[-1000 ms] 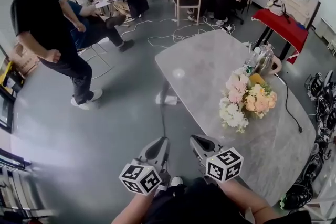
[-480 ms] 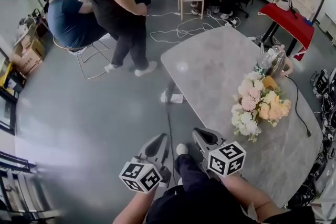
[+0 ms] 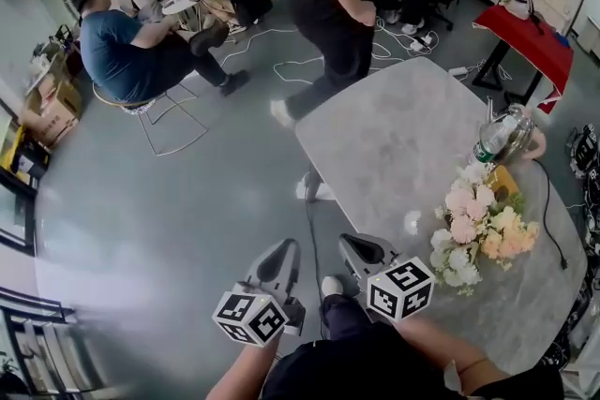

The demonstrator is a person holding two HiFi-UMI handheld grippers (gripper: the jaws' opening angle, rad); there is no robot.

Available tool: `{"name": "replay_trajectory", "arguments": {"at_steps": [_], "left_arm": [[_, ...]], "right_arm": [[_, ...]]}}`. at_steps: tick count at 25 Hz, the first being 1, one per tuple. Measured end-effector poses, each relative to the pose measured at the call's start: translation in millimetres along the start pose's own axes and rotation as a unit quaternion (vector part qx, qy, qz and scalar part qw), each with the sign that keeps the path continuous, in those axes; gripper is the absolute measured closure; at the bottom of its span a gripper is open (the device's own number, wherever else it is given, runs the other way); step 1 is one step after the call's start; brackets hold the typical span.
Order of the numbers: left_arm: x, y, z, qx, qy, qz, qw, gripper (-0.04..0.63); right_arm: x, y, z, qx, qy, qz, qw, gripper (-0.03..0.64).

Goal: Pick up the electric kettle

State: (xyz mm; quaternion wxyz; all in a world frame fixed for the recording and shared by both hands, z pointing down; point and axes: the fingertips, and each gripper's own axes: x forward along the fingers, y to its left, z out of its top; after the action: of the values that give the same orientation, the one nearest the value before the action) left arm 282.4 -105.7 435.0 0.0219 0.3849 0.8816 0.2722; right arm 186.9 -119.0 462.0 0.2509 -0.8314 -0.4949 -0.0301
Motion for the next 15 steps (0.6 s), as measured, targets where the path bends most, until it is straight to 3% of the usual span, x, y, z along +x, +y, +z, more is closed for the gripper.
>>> {"name": "replay_trajectory", "arguments": {"at_steps": [15], "left_arm": [[115, 53, 46, 0.011, 0.021, -0.023, 0.9995, 0.572]], "right_arm": [[94, -69, 41, 0.018, 0.007, -0.013, 1.000, 0.611]]}}
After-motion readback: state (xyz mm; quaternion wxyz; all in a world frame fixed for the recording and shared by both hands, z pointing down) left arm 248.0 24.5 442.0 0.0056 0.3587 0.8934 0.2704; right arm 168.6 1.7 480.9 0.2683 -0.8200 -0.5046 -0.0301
